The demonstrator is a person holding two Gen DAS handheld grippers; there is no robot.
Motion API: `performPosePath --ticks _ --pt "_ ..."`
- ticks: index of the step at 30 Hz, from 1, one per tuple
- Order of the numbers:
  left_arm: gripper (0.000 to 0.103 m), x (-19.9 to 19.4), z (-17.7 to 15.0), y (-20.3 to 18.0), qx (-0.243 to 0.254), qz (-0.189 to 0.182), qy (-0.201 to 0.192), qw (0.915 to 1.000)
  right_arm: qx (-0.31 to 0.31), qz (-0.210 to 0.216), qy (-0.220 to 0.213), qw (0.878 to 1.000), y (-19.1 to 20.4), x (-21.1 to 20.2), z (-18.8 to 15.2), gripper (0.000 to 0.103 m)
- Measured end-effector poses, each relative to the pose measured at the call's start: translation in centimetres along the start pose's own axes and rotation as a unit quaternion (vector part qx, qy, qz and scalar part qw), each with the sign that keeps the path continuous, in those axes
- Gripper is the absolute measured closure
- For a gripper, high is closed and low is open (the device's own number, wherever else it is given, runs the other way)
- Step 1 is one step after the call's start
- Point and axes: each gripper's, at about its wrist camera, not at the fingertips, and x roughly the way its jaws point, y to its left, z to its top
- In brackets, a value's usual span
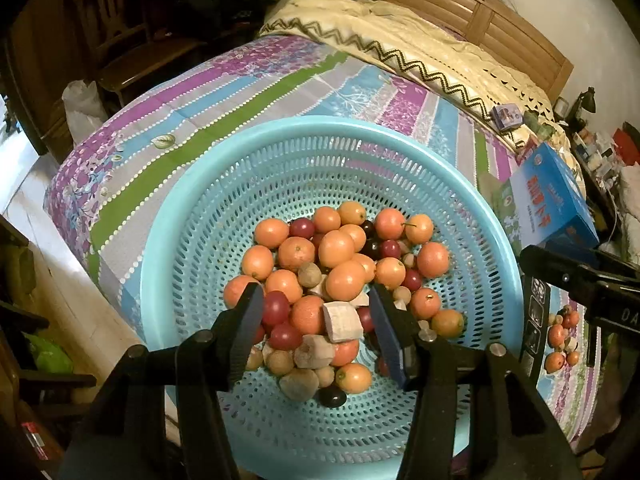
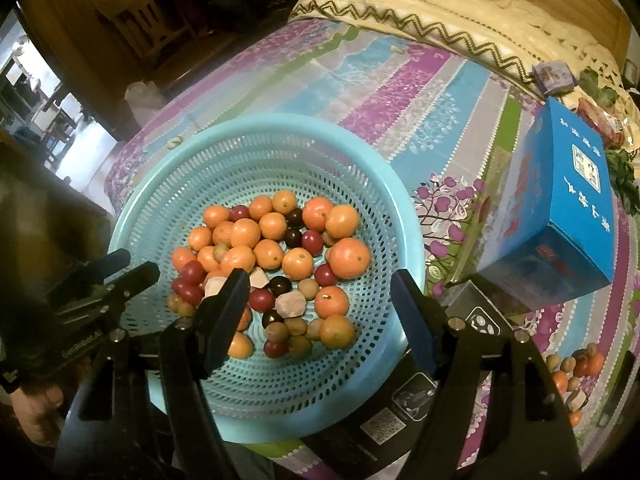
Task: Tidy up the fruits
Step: 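Move both open tools back to the fruit on the bedspread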
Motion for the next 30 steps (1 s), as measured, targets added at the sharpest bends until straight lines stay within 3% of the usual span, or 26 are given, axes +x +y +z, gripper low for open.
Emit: performPosePath --ticks 10,13,15,17,18,20,22,23,25,26,27,30 --pt "0.047 0.1 0.0 0.2 0.003 -0.001 0.0 1.0 -0.001 0.01 -0.005 1.0 0.1 -0.3 -0.1 0.029" --pt "0.047 -0.1 -0.2 -0.2 0.002 -0.014 -0.016 0.9998 -0.023 -0.001 -0.078 0.997 0.5 -2.8 -1.0 0.03" --pt "0.047 -0.9 -0.7 -0.9 0.009 -0.025 -0.051 0.9983 -0.054 -0.052 -0.171 0.982 0.9 -5.8 -3.7 0.029" --pt "0.043 -2.1 -1.2 -2.0 0.023 -0.039 -0.088 0.9951 -0.068 -0.088 -0.224 0.968 0.5 -7.6 -6.8 0.029" --pt "0.036 -2.7 -1.4 -2.5 0.026 -0.042 -0.105 0.9932 -0.07 -0.11 -0.247 0.96 -0.3 -8.6 -9.3 0.029" --pt "0.028 -4.0 -1.8 -4.0 0.035 -0.061 -0.144 0.9871 -0.063 -0.133 -0.257 0.955 -2.2 -9.2 -12.8 0.022" --pt "0.026 -5.0 -2.2 -6.1 0.054 -0.082 -0.17 0.9805 -0.045 -0.155 -0.25 0.955 -5.9 -9.2 -16.7 0.02" --pt "0.026 -5.2 -2.4 -7.2 0.067 -0.094 -0.173 0.9781 -0.019 -0.163 -0.232 0.959 -8.4 -8.9 -18.7 0.021" --pt "0.026 -5.6 -3.1 -10.2 0.103 -0.125 -0.171 0.9719 0.037 -0.155 -0.209 0.965 -12.8 -8.5 -21.9 0.038" --pt "0.026 -5.6 -3.5 -11.7 0.124 -0.137 -0.169 0.9681 0.066 -0.151 -0.197 0.966 -14.9 -8.4 -23.3 0.055" --pt "0.026 -5.6 -4.1 -13.4 0.148 -0.146 -0.167 0.9637 0.098 -0.148 -0.182 0.967 -17.3 -8.1 -24.8 0.064" --pt "0.025 -4.6 -5.8 -18.0 0.197 -0.171 -0.144 0.9546 0.187 -0.146 -0.14 0.961 -24.1 -6.2 -28.1 0.071"
